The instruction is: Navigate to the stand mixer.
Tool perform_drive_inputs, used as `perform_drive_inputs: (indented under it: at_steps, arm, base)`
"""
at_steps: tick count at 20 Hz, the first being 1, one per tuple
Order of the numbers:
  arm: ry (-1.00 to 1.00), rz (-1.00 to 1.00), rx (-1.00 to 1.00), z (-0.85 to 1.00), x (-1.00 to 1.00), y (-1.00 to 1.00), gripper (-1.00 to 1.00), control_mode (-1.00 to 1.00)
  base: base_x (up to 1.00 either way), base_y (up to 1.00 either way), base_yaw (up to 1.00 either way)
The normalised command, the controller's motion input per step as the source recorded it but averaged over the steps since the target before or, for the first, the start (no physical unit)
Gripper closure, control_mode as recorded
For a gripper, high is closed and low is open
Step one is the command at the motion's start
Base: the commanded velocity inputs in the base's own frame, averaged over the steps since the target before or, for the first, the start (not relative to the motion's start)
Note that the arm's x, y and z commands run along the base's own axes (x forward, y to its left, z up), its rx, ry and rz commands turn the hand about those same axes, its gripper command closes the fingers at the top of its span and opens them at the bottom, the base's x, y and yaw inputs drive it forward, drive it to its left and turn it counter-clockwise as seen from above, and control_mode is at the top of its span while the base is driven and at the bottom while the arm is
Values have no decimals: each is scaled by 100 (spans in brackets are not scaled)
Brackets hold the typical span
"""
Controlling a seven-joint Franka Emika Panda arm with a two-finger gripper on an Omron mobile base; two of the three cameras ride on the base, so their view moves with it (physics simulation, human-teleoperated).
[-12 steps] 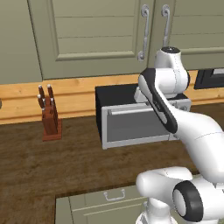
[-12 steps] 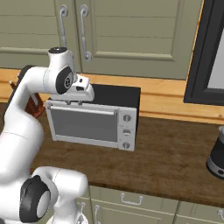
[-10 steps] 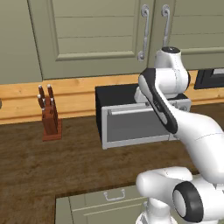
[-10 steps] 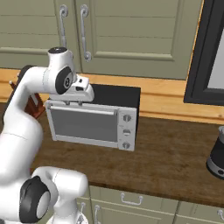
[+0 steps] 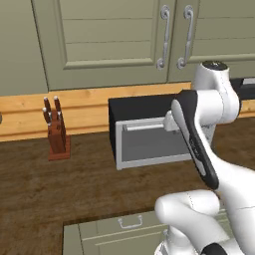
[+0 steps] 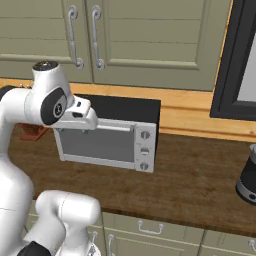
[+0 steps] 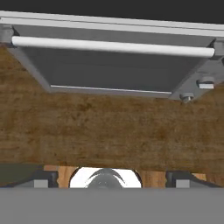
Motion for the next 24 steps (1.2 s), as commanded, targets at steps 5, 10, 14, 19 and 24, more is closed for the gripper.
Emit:
perform_drive_inputs:
  at_steps: [5,10,14,19,24]
  arm:
    - [-25,-1,0,12,-90,-1,-100,-100]
    - [-25,0,0,34,-52,-11,-100,-100]
    - [-6,0,0,0,-12,-19,-100,100]
    - [0,0,0,0,0,0,-100,100]
    - [0,0,0,0,0,0,-100,100]
  base:
    - [0,0,0]
    - [0,0,0]
    - [-45,-75,-15]
    - [-14,-83,-67]
    - [0,-11,-98]
